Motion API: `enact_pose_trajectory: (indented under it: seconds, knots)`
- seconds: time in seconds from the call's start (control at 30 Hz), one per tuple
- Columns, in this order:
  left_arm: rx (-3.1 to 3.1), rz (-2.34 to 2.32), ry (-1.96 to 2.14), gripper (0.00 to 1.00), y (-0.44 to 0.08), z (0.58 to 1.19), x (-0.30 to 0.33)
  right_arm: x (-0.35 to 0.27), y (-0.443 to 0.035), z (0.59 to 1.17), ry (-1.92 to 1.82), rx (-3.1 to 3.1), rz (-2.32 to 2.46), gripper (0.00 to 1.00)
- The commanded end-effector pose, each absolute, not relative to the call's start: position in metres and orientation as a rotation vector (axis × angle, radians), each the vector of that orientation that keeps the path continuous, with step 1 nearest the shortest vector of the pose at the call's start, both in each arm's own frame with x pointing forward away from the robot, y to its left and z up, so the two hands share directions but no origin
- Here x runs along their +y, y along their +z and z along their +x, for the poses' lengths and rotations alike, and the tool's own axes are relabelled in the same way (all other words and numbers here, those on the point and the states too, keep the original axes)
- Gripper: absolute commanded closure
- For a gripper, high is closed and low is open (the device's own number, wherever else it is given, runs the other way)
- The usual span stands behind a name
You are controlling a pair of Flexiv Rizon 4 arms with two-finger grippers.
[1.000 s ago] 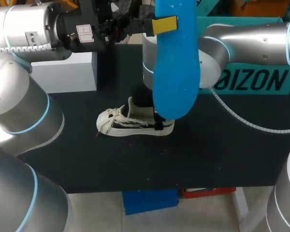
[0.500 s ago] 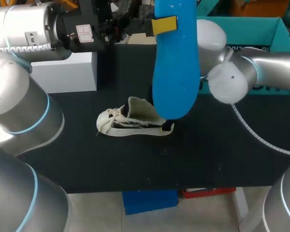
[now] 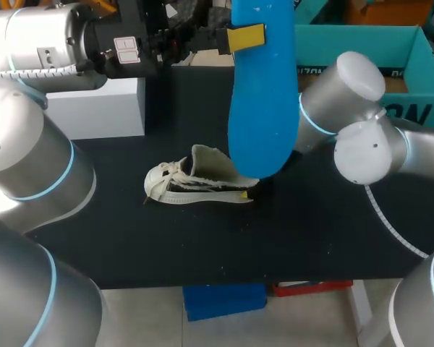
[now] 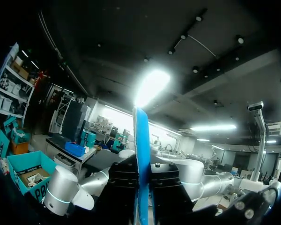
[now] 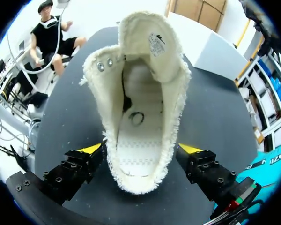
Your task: Take the shoe out of the shoebox, open the shoe tongue, remove and reinsert the insole, then place the shoe into the shoebox
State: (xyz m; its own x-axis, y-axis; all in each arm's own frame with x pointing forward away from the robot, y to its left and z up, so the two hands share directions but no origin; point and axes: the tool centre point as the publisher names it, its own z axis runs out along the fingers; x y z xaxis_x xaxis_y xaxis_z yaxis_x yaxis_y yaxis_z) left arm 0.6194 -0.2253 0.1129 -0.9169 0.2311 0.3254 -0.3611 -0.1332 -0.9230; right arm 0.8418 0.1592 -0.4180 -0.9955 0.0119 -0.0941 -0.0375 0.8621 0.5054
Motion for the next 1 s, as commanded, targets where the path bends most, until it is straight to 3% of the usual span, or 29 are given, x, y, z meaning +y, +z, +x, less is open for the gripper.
enact_pose_trajectory:
  seconds: [0.03, 1.0]
  knots:
    - [-1.759, 0.147, 2.105, 1.0, 0.113, 0.619, -0.226, 0.157, -0.423, 0.844, 1.136, 2.837, -0.054, 0.0]
    - [-1.759, 0.147, 2.105, 1.0, 0.113, 0.619, -0.226, 0.163, -0.441, 0.836, 1.425, 2.802, -0.042, 0.0]
